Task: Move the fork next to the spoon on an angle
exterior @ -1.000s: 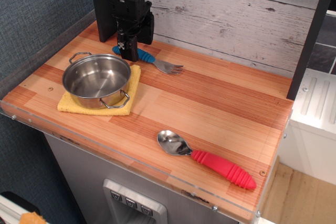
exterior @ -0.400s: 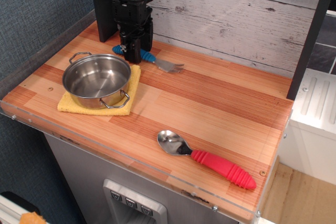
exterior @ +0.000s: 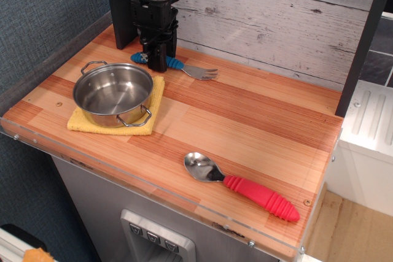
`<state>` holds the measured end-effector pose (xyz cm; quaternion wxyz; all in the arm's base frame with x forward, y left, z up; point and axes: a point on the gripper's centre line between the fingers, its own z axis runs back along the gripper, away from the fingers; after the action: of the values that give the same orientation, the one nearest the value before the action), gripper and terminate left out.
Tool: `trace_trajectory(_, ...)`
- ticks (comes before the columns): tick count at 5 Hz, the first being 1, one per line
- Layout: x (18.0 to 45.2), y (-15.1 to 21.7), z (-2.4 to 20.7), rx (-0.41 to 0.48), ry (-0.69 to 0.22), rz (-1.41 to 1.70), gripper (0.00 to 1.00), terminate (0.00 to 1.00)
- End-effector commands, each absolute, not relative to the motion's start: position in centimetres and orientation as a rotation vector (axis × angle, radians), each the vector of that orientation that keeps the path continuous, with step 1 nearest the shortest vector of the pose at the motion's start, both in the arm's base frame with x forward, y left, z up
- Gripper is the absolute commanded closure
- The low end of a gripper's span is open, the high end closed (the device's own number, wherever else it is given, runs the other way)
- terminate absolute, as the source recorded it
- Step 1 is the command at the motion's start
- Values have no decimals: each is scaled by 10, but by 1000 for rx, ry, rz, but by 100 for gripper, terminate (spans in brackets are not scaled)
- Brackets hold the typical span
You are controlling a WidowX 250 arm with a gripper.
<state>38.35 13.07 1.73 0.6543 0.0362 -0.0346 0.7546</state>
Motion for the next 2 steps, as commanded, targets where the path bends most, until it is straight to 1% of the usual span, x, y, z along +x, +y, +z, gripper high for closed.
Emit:
trace_trajectory(1, 381, 131, 96, -27, -231, 1699, 100, 0)
trace_trajectory(2, 381, 117, 107, -37, -213, 1618, 100, 0)
